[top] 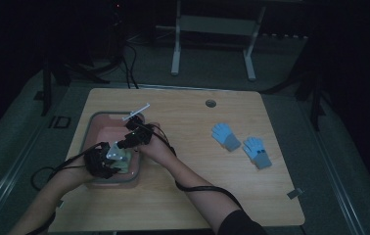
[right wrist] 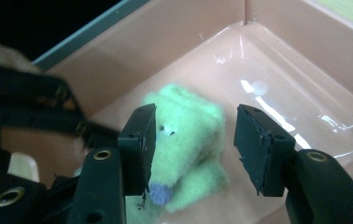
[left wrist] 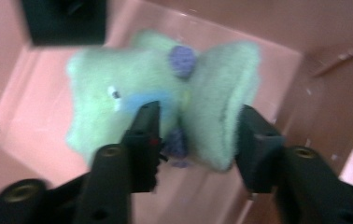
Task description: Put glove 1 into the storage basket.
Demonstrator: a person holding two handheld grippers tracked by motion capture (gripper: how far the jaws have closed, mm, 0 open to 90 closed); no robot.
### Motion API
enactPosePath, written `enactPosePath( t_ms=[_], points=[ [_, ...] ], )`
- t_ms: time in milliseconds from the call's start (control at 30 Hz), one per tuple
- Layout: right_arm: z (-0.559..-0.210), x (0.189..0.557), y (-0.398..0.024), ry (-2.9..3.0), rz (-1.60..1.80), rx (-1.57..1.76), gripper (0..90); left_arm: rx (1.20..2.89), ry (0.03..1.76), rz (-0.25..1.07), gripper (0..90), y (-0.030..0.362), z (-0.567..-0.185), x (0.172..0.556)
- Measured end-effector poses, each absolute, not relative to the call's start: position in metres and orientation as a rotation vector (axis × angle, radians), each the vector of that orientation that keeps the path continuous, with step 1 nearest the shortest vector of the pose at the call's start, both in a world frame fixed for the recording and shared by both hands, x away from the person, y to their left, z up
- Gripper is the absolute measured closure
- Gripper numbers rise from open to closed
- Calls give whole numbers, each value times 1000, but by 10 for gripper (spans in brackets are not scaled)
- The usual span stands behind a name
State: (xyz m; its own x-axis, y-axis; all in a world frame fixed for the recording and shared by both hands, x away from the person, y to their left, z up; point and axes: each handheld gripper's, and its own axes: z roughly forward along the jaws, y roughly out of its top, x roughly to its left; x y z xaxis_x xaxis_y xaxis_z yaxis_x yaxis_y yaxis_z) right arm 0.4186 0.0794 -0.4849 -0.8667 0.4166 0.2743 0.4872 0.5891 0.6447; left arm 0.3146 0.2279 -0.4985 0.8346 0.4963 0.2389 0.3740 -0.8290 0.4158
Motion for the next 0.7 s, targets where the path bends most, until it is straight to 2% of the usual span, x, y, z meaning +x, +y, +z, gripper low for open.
enactPosePath(
  t_ms=[100, 200, 233, 300, 367, 433, 700],
  points=[
    [-479, 416, 71, -2692, -1181, -754, 447, 2604, 716, 492, 345, 234, -493, 313],
    [-474, 412, 65, -2671, -1200, -721, 388, 2537, 775, 505, 241, 236, -489, 310],
    [-472, 410, 63, -2671, -1207, -707, 381, 2526, 779, 509, 235, 237, -486, 309],
    [-469, 407, 60, -2672, -1216, -687, 374, 2521, 807, 545, 169, 235, -483, 308],
    [-468, 406, 59, -2663, -1222, -679, 364, 2521, 807, 545, 163, 235, -483, 308],
    [-464, 402, 53, -2647, -1238, -620, 272, 2436, 843, 508, 142, 233, -475, 306],
    [-455, 393, 26, -2621, -1291, -591, 221, 2331, 808, 451, 126, 214, -460, 297]
  ],
)
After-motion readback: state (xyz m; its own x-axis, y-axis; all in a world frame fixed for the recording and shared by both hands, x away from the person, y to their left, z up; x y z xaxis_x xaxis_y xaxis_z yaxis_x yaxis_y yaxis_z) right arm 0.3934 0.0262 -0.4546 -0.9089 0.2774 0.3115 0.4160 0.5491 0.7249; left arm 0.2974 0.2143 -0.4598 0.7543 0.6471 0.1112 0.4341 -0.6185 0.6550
